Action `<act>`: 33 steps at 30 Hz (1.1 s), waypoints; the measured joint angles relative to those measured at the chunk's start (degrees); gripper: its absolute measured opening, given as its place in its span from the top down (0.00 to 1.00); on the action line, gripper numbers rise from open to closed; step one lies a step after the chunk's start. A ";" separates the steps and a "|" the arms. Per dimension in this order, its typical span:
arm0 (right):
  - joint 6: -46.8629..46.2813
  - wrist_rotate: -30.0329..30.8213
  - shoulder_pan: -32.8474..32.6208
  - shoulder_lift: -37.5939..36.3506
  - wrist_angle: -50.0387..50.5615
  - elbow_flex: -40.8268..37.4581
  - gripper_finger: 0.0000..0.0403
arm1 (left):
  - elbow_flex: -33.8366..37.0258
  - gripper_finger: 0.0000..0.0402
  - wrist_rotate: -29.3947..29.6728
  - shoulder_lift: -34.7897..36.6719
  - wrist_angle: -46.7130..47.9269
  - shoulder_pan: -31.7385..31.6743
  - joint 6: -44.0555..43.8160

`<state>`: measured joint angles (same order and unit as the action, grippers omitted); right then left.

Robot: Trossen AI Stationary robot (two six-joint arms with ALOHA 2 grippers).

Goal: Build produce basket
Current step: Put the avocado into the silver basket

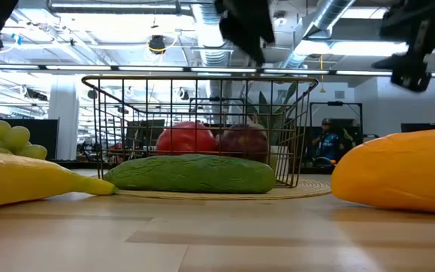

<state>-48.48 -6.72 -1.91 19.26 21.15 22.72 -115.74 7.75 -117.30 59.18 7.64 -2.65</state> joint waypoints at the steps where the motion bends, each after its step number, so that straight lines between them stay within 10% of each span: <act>1: 0.99 0.40 0.02 1.79 6.21 3.87 0.29 | -2.47 0.08 -0.02 0.00 1.42 0.02 -0.17; 10: -12.38 2.92 -2.79 22.85 48.89 23.89 0.29 | -18.25 0.10 1.15 2.11 9.46 2.09 -4.96; 26: -60.87 2.64 -38.74 45.70 54.48 23.46 0.29 | -16.68 0.11 7.21 8.52 11.76 4.39 -9.62; 33: -74.03 2.95 -44.93 47.76 51.18 22.08 0.29 | -16.68 0.11 4.36 8.52 11.68 1.75 -7.18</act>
<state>-122.50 -3.77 -46.84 67.02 72.33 44.79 -132.42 12.11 -108.77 70.85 9.39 -9.83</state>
